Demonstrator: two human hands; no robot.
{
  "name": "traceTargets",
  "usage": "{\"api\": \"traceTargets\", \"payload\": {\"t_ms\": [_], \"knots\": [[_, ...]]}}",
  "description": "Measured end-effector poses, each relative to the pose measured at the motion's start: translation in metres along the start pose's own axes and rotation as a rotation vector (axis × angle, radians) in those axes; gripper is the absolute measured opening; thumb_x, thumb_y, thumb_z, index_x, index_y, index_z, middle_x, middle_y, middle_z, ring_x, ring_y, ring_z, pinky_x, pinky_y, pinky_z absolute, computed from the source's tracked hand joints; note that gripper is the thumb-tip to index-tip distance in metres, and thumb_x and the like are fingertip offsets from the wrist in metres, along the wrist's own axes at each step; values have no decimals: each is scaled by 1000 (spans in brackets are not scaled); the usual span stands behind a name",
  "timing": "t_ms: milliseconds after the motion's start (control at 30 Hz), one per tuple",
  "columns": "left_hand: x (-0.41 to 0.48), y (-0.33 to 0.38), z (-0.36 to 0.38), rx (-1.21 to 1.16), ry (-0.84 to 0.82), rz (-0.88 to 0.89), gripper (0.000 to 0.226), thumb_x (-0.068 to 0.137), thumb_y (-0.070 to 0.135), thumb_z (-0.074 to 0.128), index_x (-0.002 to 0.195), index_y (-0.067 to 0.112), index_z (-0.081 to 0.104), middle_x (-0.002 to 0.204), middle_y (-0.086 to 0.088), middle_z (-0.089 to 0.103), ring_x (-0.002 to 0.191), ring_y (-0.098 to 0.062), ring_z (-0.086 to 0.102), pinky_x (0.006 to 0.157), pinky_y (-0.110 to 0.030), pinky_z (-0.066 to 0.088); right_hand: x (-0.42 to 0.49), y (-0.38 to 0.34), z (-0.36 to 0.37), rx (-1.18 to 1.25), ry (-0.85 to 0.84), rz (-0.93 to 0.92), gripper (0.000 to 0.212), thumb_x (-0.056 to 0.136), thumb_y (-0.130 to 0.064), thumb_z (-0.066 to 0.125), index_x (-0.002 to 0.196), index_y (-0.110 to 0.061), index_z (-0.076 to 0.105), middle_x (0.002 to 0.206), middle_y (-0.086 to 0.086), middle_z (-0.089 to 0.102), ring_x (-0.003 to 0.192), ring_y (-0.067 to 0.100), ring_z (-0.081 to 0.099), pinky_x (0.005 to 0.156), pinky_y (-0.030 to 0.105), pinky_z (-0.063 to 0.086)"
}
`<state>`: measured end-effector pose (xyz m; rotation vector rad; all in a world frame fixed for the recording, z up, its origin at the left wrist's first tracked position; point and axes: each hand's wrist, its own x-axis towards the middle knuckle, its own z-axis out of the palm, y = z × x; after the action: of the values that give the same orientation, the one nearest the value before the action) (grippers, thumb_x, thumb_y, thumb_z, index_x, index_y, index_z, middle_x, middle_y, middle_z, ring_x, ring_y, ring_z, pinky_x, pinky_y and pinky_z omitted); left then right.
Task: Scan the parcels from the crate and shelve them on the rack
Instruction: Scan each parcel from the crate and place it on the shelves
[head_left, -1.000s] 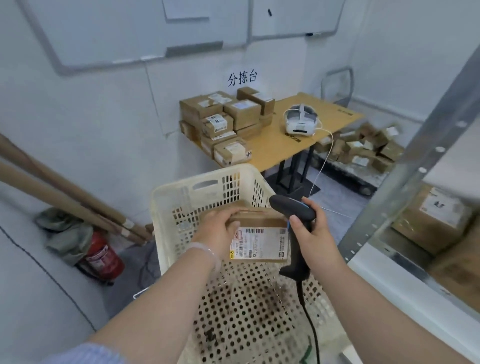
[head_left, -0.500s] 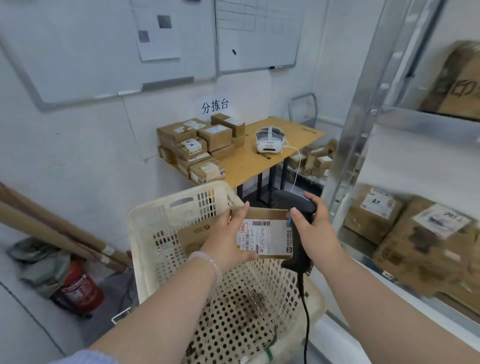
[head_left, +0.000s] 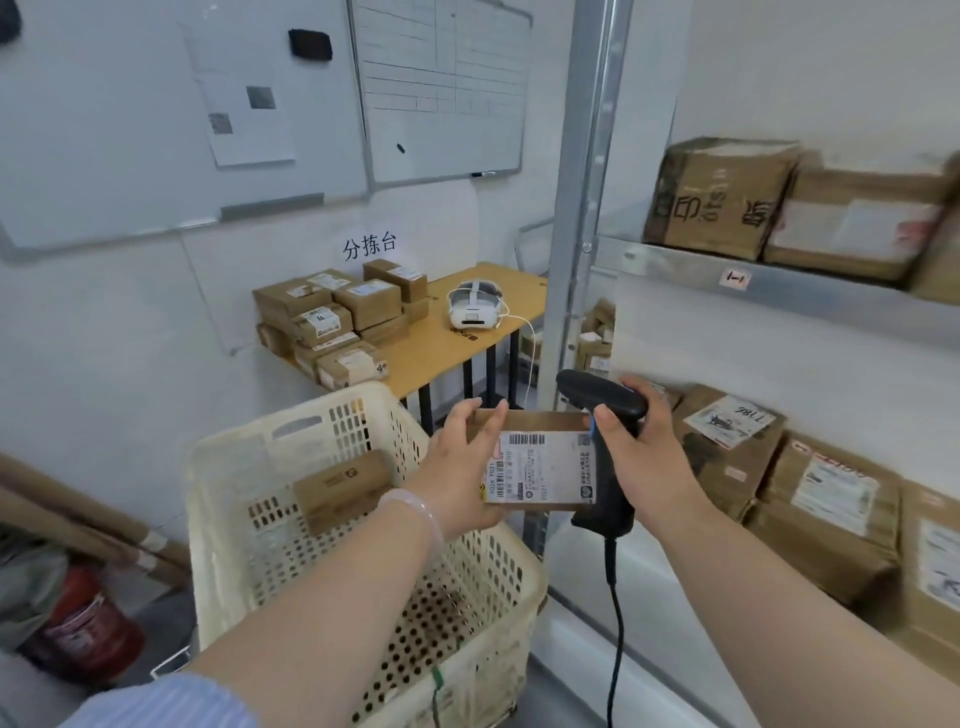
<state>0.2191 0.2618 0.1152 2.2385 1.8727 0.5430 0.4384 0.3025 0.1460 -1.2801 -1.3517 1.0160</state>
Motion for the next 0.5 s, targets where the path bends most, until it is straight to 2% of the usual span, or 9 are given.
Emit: {"api": "traceTargets", "payload": {"t_ms": [133,233,267,300,400,500], "knots": [[6,18,-1,-55,-35,-15,125,70,46,83,157,37,-6,150,20,-9,148,-23,12,121,-43,27,-14,-6,-27,-27,28,-42,40,98,-32,56,130,-46,37,109,-14,60,95,9,64,81,33,55],[9,22,0,-93,-49,-8,126,68,51,83,157,38,-5,145,24,-6,146,-23,15,121,-43,26,-31,-12,-44,-120,57,-117,41,98,-29,56,126,-51,35,104,-25,56,84,-3,64,63,11,49],[11,23,0,-96,-49,3,126,67,51,84,157,39,-4,144,25,-5,145,-22,17,121,-42,26,-38,-13,-48,-147,74,-137,43,98,-28,57,126,-51,34,104,-27,55,81,-5,65,59,8,48],[13,25,-1,-102,-47,14,126,67,52,84,157,39,-3,144,25,-4,143,-22,19,120,-40,28,-46,-13,-51,-163,92,-153,44,98,-26,57,127,-50,34,105,-28,54,81,-5,66,59,10,50],[19,32,-8,-150,-51,63,123,65,52,84,157,41,2,142,28,0,139,-19,25,117,-40,34,-70,-14,-57,-208,131,-177,50,96,-26,60,132,-50,34,110,-24,56,86,5,68,68,25,59],[22,39,-16,-193,-58,130,121,64,49,85,156,43,6,142,27,4,135,-15,31,115,-39,38,-96,-17,-58,-236,156,-189,56,95,-25,62,125,-61,33,110,-20,60,80,3,68,61,21,57]]}}
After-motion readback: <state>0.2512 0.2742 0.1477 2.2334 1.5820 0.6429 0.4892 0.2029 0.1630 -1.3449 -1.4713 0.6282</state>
